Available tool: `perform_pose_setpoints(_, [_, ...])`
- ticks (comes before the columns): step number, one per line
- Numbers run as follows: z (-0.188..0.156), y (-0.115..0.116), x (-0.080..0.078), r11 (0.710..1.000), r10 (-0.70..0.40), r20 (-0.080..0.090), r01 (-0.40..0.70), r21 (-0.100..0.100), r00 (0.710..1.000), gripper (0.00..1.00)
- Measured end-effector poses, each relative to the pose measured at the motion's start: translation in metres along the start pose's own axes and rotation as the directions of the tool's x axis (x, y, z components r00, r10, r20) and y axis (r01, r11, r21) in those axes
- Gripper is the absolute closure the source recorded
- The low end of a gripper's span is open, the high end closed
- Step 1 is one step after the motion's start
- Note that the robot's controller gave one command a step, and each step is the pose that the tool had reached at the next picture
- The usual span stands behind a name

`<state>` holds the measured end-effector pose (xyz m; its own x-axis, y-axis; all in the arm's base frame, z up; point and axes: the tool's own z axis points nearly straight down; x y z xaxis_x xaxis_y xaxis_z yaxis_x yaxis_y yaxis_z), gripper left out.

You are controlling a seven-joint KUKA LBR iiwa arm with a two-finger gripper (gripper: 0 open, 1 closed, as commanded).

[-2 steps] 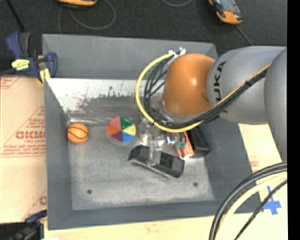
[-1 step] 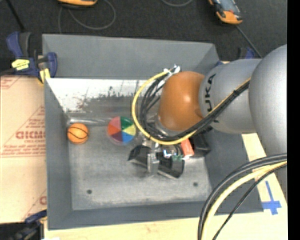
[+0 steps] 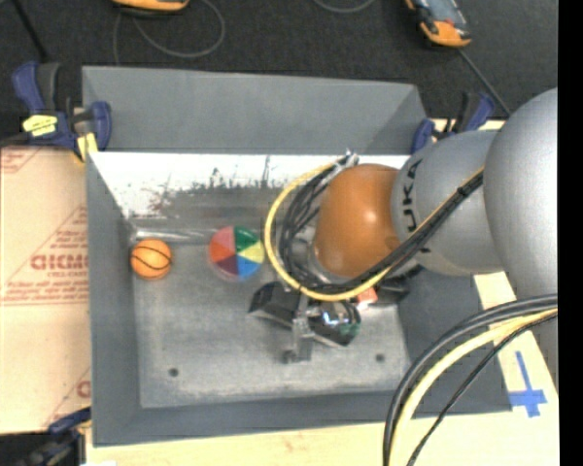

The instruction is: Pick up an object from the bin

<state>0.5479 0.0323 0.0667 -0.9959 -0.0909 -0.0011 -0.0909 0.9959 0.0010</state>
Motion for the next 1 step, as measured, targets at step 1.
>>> perform_pose_setpoints(1, [-0.0078,-0.0071,-0.0009,1.0,0.01,-0.001,-0.01,0.001,1.0,0.0])
